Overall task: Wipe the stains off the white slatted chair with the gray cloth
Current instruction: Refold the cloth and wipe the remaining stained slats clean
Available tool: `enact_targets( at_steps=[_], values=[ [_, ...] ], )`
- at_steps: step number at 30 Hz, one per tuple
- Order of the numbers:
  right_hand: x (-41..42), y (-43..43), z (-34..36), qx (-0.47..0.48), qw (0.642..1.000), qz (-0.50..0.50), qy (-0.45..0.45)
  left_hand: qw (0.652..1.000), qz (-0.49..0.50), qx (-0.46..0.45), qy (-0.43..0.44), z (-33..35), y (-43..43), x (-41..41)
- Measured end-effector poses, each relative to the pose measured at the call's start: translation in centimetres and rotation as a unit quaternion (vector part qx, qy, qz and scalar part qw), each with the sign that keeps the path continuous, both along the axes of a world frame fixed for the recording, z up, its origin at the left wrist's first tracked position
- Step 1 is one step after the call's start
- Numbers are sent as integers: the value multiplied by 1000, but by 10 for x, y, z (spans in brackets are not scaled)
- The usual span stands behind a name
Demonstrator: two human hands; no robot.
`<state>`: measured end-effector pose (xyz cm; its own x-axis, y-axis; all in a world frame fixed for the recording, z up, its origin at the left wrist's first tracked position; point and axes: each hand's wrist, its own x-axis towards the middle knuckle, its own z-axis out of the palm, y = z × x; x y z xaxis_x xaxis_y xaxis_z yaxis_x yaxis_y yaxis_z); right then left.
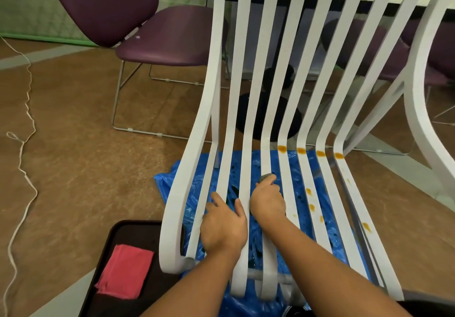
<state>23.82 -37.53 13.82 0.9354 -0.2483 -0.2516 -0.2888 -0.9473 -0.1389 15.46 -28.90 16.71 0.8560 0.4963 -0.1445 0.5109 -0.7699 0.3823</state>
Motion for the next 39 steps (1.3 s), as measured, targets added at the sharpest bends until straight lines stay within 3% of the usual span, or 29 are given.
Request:
enact_targets(
  at_steps=[7, 13, 16, 18, 20, 22, 25, 27, 32, 35, 39],
  values=[
    [49, 5, 3, -22, 999, 5, 32, 1000, -1, 12, -4, -4, -1, 1],
    [108, 9, 15, 63, 994, -61, 61, 1000, -11, 26, -8, -6, 0, 1],
    [138, 8, 19, 163, 981, -95, 39, 1000, -16, 23, -8, -7, 0, 1],
    [155, 7, 18, 148, 987, -41, 46, 999, -18, 24, -10, -8, 0, 1],
    [168, 9, 19, 141, 988, -53, 17, 999, -18, 28, -12, -10, 1, 1],
    [177, 6, 30, 216, 971, -105, -1, 999, -19, 30, -13, -10, 1, 2],
    [184, 1, 29, 366, 910, -189, -43, 999, -21, 27, -12, -11, 1, 3],
    [178, -1, 25, 380, 899, -210, -55, 999, -21, 25, -10, -12, 1, 3],
    [166, -5, 26, 330, 925, -185, -33, 1000, -14, 26, -1, -11, 0, 4],
    [150, -8, 25, 168, 985, -30, 8, 1000, -12, 24, 0, -8, -2, 3],
    [124, -11, 21, 243, 964, -107, 29, 1000, -7, 22, 7, -6, -2, 5]
  ],
)
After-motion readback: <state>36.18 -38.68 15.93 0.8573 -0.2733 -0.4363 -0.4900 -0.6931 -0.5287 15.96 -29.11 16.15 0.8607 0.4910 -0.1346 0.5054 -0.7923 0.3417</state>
